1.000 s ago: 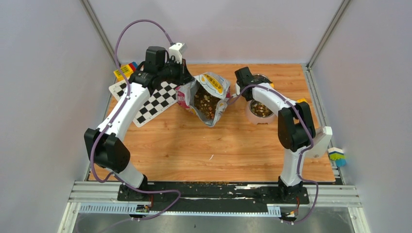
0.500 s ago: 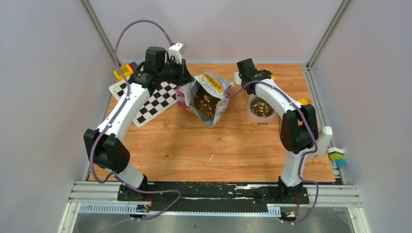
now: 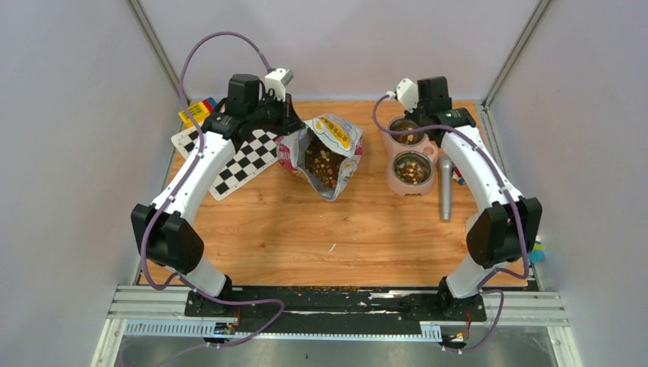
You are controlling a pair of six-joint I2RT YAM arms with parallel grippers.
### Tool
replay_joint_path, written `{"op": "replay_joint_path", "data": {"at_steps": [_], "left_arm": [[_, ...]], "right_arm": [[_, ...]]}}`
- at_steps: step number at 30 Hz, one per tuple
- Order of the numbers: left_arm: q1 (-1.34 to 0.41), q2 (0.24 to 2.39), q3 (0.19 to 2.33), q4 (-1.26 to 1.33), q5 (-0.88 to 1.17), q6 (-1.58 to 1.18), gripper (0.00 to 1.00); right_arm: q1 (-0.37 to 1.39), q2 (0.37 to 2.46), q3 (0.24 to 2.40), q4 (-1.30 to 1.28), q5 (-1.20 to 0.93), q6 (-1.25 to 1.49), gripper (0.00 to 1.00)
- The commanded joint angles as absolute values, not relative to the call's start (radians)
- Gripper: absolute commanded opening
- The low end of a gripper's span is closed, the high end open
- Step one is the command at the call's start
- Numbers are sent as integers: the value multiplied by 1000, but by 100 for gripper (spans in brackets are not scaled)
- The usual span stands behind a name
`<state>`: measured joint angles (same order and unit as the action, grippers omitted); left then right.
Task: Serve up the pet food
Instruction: Pour the pet food into the pet food bowl.
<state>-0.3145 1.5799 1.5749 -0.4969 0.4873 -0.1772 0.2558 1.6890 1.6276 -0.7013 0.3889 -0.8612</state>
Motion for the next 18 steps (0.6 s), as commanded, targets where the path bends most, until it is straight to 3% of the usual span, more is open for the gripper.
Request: {"op": "replay_joint_path", "data": {"at_steps": [1,18], "left_arm": [[-301,1528,1592,-483,447,-179,0],[-301,1505,1571,-473,434,-168,0]], "right_arm": [[241,1579,1551,-632,196,-566,0],[256,1677,1568,-516,-82,-33,0]]}}
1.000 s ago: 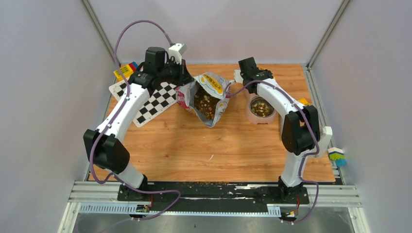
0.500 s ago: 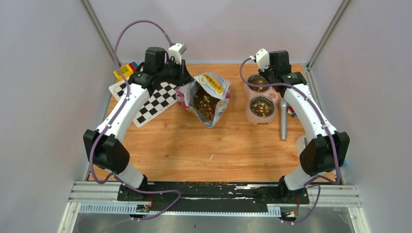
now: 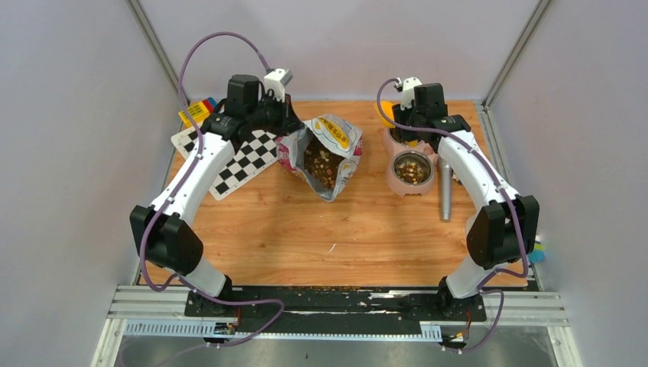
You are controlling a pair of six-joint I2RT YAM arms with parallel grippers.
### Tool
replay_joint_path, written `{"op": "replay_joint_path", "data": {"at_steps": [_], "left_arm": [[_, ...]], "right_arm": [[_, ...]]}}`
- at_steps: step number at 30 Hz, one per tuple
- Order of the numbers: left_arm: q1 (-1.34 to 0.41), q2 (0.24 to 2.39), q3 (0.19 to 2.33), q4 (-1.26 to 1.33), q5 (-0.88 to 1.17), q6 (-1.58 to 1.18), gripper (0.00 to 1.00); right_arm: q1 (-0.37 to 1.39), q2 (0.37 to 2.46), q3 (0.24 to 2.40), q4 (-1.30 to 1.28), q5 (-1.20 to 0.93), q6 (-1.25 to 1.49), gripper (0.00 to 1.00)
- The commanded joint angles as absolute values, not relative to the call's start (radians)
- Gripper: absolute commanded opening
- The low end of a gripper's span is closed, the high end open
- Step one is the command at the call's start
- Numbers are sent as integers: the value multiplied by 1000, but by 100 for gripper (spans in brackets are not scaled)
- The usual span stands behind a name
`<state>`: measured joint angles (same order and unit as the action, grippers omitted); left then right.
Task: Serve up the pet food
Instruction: Pour the pet food into the pet food bowl, then place the spatula at the center of the board.
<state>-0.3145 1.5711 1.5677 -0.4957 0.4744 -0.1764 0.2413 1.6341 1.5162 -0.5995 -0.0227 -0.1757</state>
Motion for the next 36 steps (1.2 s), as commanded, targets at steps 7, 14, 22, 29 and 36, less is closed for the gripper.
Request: {"op": "replay_joint_path", "data": {"at_steps": [7,14,22,29,36], "left_arm": [[-301,1504,1569,-471,436,-170,0],[-301,1507,1565,-466,434,-170,0],[-301,1512,1565,-463,434,-172,0],[-301,1512,1564,-463,433,-172,0],[-301,1507,1562,-462,433,-172,0]], "right_arm": [[287,1796,1596,-456,26,47,0],[310,1899,1641,-443,65,96,0],[361,1966,1624,-390,159,99,0],[369,2012,1616,-376,168,115,1],[368,2044,1613,-376,179,128,1]]}}
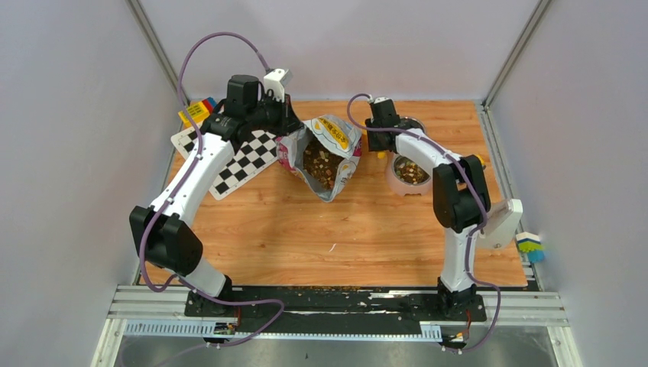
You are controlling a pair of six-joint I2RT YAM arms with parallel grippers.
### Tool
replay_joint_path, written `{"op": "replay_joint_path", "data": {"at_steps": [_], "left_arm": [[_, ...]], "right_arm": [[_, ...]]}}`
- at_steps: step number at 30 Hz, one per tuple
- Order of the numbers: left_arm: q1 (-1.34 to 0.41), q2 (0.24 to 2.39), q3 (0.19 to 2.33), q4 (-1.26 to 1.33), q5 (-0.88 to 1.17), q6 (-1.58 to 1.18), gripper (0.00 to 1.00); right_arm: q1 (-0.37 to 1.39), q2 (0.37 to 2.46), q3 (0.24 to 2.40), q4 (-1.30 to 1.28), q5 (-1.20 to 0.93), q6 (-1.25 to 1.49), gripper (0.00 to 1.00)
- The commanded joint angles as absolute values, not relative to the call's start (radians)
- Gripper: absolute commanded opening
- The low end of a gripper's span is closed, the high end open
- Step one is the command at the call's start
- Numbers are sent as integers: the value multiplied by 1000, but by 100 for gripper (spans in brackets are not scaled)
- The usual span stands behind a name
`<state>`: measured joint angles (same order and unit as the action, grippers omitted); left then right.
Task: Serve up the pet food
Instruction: Place the spatula at the center of the board.
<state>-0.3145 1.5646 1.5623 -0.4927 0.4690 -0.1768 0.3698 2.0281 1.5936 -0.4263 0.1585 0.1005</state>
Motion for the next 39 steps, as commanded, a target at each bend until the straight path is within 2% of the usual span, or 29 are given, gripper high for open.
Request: {"op": "replay_joint_path", "data": {"at_steps": [1,9,19,31,39], "left_arm": [[-301,1506,1560,-461,433,-172,0],[-301,1498,1556,-459,432,-169,0],[-301,1483,1553,-459,427,-166,0],[-301,1474,1546,-457,425,-163,0],[-301,1474,1547,-456,423,-162,0]], "right_arm": [[368,2047,1612,-376,178,131,1],[369,2079,1610,-379,191,135,3],[369,2125,1626,-420,176,133,22],[368,2165,1625,-445,158,144,30],[369,2177,1631,-455,150,144,39]]}}
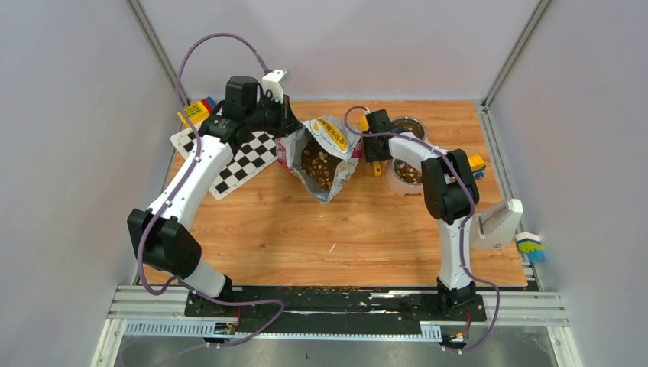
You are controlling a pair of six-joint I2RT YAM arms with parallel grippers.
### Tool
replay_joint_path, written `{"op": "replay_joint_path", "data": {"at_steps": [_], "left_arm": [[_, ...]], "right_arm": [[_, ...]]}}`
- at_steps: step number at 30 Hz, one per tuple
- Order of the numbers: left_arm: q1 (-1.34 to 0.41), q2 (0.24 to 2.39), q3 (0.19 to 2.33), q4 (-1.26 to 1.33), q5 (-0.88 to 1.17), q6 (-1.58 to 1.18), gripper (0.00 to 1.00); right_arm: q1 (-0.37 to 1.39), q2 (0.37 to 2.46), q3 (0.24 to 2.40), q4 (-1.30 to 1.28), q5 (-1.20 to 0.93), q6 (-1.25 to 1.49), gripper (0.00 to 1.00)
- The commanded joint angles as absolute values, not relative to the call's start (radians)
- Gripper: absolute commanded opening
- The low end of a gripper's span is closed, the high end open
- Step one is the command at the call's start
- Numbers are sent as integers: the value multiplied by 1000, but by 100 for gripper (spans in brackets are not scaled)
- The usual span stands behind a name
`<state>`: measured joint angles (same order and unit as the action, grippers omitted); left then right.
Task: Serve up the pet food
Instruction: Place the spatula at the center of the board.
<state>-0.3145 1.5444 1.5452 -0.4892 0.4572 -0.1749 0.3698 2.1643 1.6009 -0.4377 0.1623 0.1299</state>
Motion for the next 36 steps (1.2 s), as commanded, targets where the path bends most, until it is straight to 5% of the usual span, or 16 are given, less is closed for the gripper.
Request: {"op": "replay_joint_path", "data": {"at_steps": [1,15,36], "left_arm": [[-301,1474,1547,-456,423,-162,0],[-301,1490,1550,-456,425,-164,0],[-301,1497,1554,-458,429,-164,0]], "right_arm": [[368,2177,1632,-459,147,143,41],[369,1935,1648,-479,76,57,76],[373,1486,1451,-380,-453,-372,83]]}}
